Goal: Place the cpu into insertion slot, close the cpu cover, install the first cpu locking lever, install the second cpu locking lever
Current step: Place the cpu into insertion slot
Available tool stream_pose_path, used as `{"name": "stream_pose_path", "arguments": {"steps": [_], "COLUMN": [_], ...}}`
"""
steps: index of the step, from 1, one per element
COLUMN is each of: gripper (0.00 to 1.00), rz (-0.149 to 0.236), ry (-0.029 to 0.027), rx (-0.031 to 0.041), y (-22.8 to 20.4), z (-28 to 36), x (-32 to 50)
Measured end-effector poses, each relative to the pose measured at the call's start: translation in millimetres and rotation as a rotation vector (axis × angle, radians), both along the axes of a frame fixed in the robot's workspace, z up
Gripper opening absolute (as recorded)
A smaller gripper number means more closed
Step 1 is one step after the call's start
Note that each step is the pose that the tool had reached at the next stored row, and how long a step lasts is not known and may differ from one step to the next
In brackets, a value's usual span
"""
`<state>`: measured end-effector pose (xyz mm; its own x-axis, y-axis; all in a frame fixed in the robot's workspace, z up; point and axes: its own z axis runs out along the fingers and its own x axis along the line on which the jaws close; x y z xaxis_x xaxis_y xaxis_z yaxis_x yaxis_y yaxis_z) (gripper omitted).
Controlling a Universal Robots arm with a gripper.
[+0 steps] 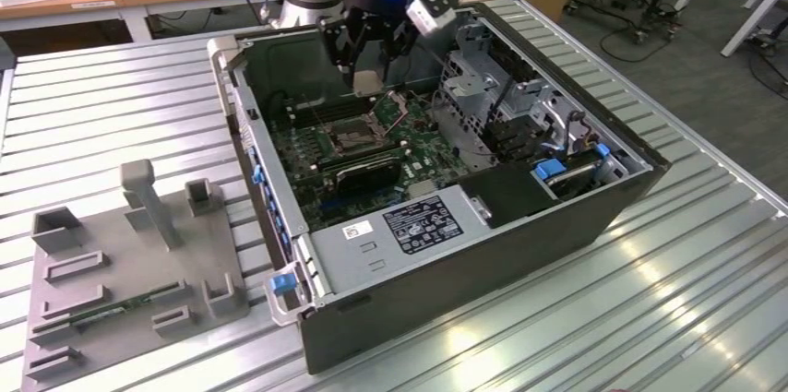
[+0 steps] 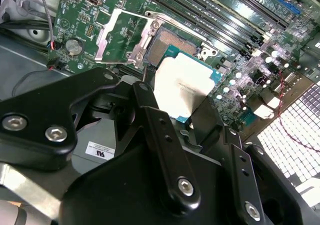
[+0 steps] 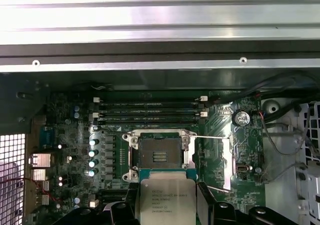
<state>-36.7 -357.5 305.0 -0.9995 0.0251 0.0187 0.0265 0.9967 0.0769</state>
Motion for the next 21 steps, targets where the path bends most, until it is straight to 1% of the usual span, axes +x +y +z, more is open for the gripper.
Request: {"name": "stream_pose_path", "arguments": {"steps": [5,10,13,14,19,21], "gripper": [0.54,0.54,0.54,0.54,0.54,0.54], "rz": [0.0,0.0,0.0,0.0,0.0,0.0], "ry": [-0.0018,-0.0021,-0.0022,-0.002,-0.0022,-0.0022], "rx": [-0.0046,-0.0099,-0.0128,-0.0143,-0.0194,-0.023], "y": [0.3,0.8,2.0,3.1,11.6,13.5], "z": [-8.4,-17.4,-22.8,-24.3,-30.9,-34.3], "x": [-0.7,-1.1,-1.7,-2.1,-3.7,-4.8]}}
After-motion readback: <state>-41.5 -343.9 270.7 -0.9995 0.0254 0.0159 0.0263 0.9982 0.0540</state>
